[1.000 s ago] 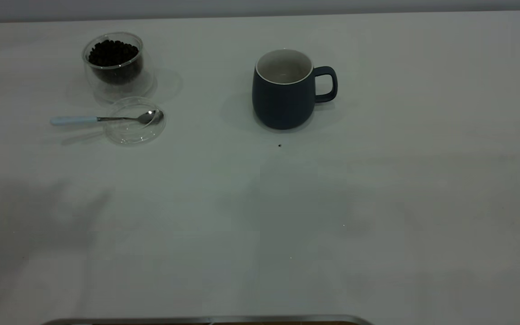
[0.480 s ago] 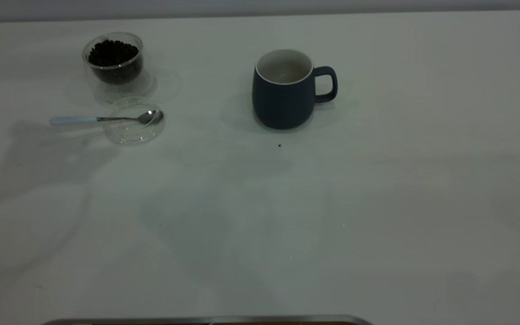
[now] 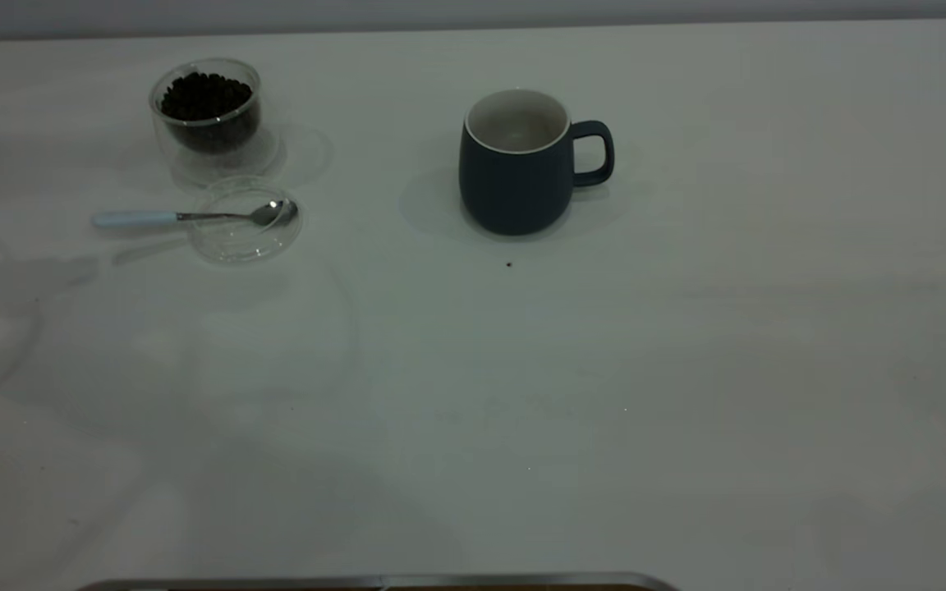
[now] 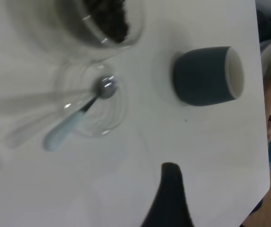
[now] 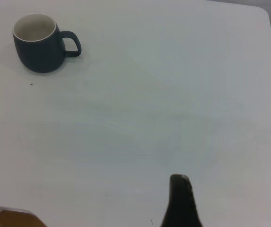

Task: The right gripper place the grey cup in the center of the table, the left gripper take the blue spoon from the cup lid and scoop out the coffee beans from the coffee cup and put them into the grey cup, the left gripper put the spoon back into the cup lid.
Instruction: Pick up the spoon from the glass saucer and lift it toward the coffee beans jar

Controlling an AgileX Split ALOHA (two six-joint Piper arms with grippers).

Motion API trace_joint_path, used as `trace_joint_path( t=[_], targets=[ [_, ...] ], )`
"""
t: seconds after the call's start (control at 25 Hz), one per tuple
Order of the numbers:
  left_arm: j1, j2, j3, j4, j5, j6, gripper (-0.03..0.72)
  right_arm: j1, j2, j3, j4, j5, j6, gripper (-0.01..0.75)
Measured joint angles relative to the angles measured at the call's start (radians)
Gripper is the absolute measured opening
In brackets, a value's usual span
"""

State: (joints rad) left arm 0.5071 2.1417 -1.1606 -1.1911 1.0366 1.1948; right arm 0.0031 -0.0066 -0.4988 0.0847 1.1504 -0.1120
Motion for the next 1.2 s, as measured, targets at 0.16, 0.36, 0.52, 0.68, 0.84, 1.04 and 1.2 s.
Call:
trace_joint_path(
  t=[0.16, 0.36, 0.52, 0.68, 0.84, 1.04, 1.2],
  targets=[
    [0.018, 0.121, -0.05, 0.015, 0.028, 0.023, 0.713, 0.0, 0.0, 0.0, 0.0, 0.0, 0.0, 0.592],
    [0.018, 0.235, -0.134, 0.036, 0.038, 0.022, 0.713, 0.0, 0.0, 0.0, 0.0, 0.0, 0.0, 0.592],
    [0.018, 0.304, -0.184, 0.063, 0.047, -0.002, 0.713, 0.0, 0.0, 0.0, 0.0, 0.0, 0.0, 0.592],
    [0.018, 0.366, -0.225, 0.066, 0.057, -0.013, 0.713, 0.0, 0.0, 0.0, 0.0, 0.0, 0.0, 0.592],
    [0.018, 0.419, -0.257, 0.066, 0.063, -0.016, 0.713, 0.0, 0.0, 0.0, 0.0, 0.0, 0.0, 0.592],
    [0.001, 0.465, -0.293, 0.064, 0.074, -0.016, 0.713, 0.0, 0.0, 0.0, 0.0, 0.0, 0.0, 0.592],
    [-0.033, 0.495, -0.326, 0.036, 0.074, -0.016, 0.71, 0.0, -0.001, 0.0, 0.0, 0.001, 0.0, 0.592]
  ],
)
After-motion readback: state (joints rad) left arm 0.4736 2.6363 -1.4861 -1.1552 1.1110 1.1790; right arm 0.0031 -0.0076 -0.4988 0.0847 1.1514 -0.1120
